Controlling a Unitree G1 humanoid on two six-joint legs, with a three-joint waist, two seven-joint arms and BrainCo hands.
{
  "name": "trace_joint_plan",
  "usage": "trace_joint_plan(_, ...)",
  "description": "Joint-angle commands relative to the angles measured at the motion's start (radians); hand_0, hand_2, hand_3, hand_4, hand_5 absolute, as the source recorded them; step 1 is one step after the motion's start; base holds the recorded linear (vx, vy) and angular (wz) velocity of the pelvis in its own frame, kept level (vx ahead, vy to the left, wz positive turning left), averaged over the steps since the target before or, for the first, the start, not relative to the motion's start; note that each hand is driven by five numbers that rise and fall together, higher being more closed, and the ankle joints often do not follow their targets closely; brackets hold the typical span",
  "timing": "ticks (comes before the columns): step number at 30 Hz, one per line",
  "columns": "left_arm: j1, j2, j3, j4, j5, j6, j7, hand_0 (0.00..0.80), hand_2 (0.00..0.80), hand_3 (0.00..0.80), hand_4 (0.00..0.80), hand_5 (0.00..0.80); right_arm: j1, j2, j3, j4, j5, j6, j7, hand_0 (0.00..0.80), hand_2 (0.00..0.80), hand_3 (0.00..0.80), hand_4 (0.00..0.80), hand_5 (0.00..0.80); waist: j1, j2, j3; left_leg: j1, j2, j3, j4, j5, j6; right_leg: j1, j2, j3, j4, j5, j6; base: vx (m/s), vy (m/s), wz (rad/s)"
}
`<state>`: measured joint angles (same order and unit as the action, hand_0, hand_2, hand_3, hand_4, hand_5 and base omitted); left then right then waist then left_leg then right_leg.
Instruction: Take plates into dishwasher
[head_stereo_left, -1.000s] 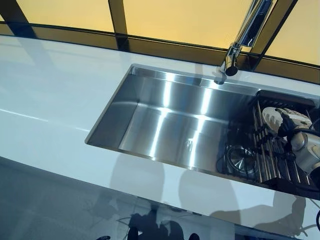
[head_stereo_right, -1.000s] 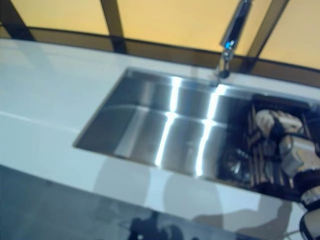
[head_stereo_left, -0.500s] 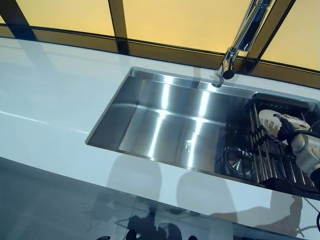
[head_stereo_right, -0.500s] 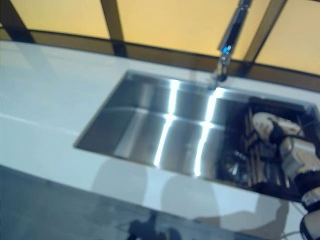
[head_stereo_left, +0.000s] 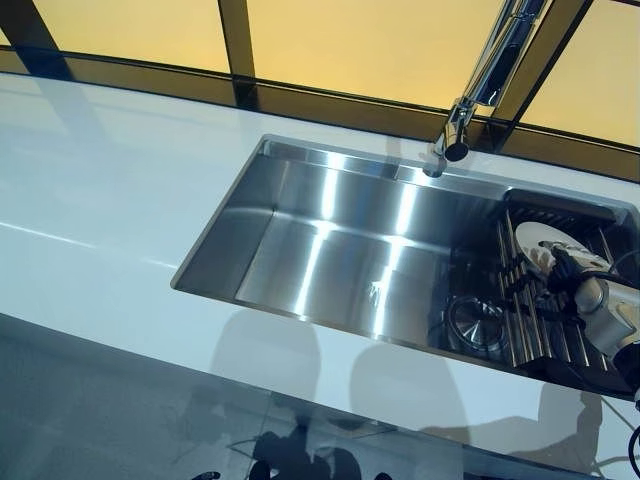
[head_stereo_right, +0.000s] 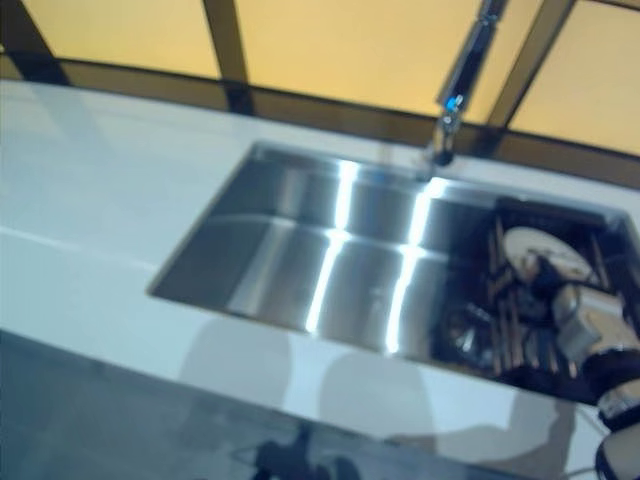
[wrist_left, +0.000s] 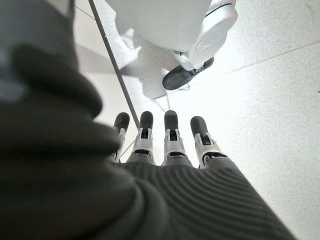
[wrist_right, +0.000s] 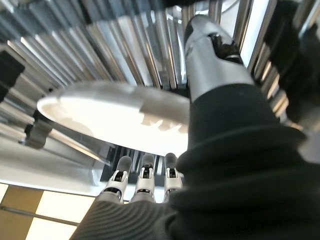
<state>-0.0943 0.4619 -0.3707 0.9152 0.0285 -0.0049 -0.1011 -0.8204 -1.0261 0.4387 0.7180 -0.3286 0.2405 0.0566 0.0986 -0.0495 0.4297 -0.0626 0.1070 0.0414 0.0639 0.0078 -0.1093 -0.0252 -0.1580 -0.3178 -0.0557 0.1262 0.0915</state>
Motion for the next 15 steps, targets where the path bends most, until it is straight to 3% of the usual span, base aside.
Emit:
trace_joint_plan(1,-0.003,0.006,-0.033,0.020,0.021,-0.004,-0.005,0.000,0.000,0.000,0.000,0.000,-0.039,-0.001,0.004,0.007,0.016,-0.005,0.000,0.000,0.000,0.000,0.000,0.000,0.007,-0.020,-0.029,-0.049,-0.050,0.063,-0.003,-0.007,0.087,-0.045,0.092,0.034,0.144,-0.145,-0.055,0.000,0.000,0.00)
trace_joint_plan(15,-0.010,0.008,-0.038,0.015,0.015,0.004,-0.001,0.000,0.000,0.000,0.000,0.000,-0.040,0.023,0.006,0.031,0.013,0.003,-0.016,0.000,0.000,0.000,0.000,0.000,0.011,-0.021,-0.025,-0.051,-0.051,0.067,-0.009,-0.004,0.088,-0.048,0.091,0.034,0.137,-0.137,-0.050,0.000,0.000,0.00)
